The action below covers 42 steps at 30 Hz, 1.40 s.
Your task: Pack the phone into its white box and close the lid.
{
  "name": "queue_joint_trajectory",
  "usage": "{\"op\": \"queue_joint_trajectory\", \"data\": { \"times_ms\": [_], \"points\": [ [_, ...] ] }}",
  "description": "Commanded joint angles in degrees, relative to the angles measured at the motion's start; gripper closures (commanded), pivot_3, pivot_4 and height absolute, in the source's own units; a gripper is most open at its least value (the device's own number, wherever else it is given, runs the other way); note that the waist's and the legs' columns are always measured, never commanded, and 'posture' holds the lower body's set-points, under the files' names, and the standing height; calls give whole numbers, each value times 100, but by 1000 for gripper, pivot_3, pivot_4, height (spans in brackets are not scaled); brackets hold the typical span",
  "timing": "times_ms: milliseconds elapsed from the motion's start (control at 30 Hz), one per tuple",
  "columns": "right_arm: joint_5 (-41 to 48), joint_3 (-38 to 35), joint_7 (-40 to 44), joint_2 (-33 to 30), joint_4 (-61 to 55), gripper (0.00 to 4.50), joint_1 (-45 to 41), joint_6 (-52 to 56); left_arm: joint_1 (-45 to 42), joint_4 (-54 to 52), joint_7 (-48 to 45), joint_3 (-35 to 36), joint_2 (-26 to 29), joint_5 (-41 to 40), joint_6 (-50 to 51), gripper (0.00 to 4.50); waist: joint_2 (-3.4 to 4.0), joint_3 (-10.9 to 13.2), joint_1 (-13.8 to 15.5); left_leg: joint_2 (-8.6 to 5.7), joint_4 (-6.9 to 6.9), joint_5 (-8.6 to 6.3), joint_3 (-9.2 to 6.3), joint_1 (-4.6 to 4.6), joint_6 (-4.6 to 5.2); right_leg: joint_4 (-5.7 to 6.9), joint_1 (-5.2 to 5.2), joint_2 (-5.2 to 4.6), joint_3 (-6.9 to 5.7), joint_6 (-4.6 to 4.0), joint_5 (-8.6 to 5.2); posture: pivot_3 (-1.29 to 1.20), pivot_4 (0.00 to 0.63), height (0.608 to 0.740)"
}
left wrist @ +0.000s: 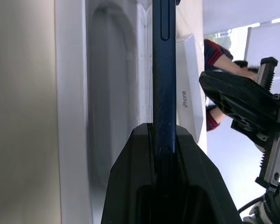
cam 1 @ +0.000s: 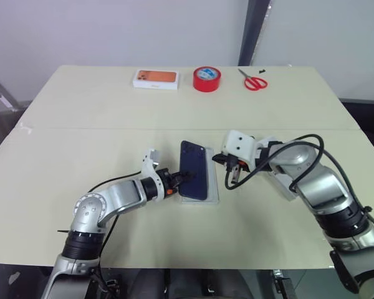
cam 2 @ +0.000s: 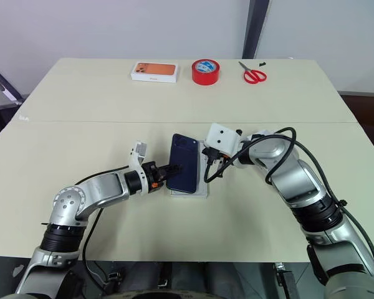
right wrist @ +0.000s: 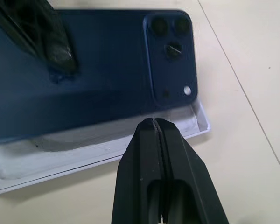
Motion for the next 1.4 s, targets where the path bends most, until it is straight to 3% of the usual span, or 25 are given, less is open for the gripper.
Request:
{"op": "queue_joint_trajectory", "data": {
  "times_ms": [33,67,100,133,333,367,800,1067,1300,1400],
  "points": [
    [31,-117,-62,-77,-213,4500,-4,-34,-202,-2,-277,-36,-89,99,113,4414,0,0,1,0,0,0,0,0,0,0,0,0,0,0,0,0,150,733],
    [32,-119,-71,-83,-218,4500,3,-25,-227,19,-317,-52,-96,145,157,4414,-1,0,-1,0,0,0,0,0,0,0,0,0,0,0,0,0,150,733],
    [32,-121,-78,-88,-223,4500,8,-18,-242,32,-353,-59,-102,189,194,3516,-1,0,-1,0,0,0,0,0,0,0,0,0,0,0,0,0,150,733],
    [30,-123,-86,-95,-223,4500,12,-14,-255,35,-401,-62,-109,228,233,3289,-1,0,1,0,0,0,0,0,0,0,0,0,0,0,0,0,150,733],
    [40,-130,-103,-148,-232,4500,23,6,-223,-202,-562,18,-21,247,382,261,-1,0,-1,0,1,2,-1,0,-4,1,1,-1,1,0,0,0,150,733],
    [43,-132,-100,-159,-234,4500,26,6,-190,-314,-620,32,60,254,420,30,0,0,-3,1,1,2,-1,0,-4,1,1,-1,1,0,0,0,150,733],
    [39,-135,-144,-205,-38,4500,9,-77,-364,-1248,-1133,294,1237,149,533,30,-3,3,-4,3,1,1,0,1,-3,2,1,0,2,0,0,0,150,733],
    [34,-253,-192,-328,79,4500,92,-129,-295,-1266,-1603,736,1921,742,450,30,-1,6,-7,4,0,1,0,2,-2,2,1,2,2,-1,0,0,150,733],
    [46,-243,-234,-315,34,4500,154,-137,-228,-1173,-1884,518,1700,1068,490,30,-1,6,7,3,1,-3,1,1,5,-1,3,0,1,0,0,0,150,733],
    [56,-253,-239,-325,-5,4500,162,-115,-140,-1076,-1977,800,1599,1340,238,30,-1,7,-13,4,1,-3,0,1,5,0,3,0,2,0,0,0,150,733]
  ]
}}
